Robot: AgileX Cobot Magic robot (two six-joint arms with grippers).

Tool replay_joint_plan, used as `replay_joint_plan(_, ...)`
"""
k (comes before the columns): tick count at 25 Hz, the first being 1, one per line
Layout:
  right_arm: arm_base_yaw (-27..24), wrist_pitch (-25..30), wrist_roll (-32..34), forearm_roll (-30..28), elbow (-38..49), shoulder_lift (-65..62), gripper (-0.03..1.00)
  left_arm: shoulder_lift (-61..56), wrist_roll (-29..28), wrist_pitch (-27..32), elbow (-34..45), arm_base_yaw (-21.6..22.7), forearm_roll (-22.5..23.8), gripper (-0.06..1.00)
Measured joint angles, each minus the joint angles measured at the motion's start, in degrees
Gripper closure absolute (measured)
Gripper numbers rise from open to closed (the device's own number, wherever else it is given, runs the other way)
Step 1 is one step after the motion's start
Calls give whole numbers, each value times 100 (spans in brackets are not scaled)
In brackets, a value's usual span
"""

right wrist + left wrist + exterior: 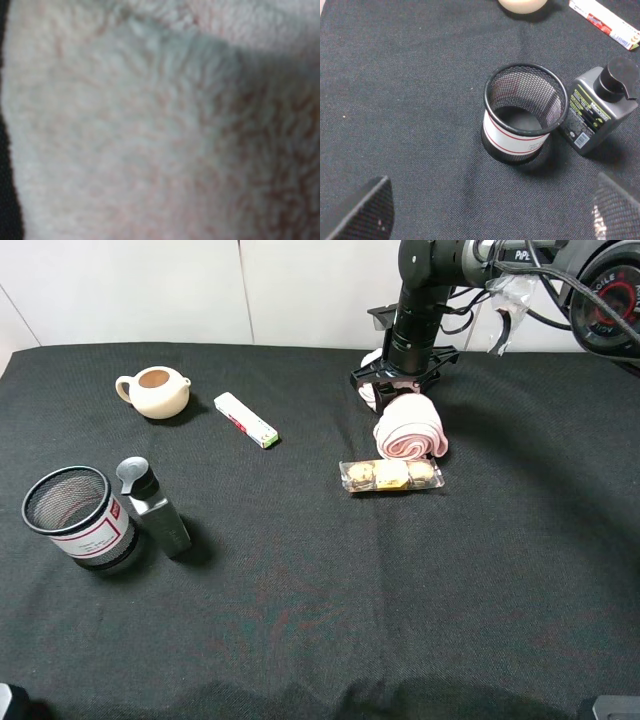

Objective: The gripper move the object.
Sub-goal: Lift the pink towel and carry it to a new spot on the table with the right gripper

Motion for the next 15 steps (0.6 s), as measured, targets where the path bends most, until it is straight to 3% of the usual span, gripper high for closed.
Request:
replay_joint_plan(8,0,-5,0,7,0,0,55,0,0,0,0,0,0,12)
replay_joint_plan(15,0,-5,-139,132,0,40,30,0,0,0,0,0,0,12)
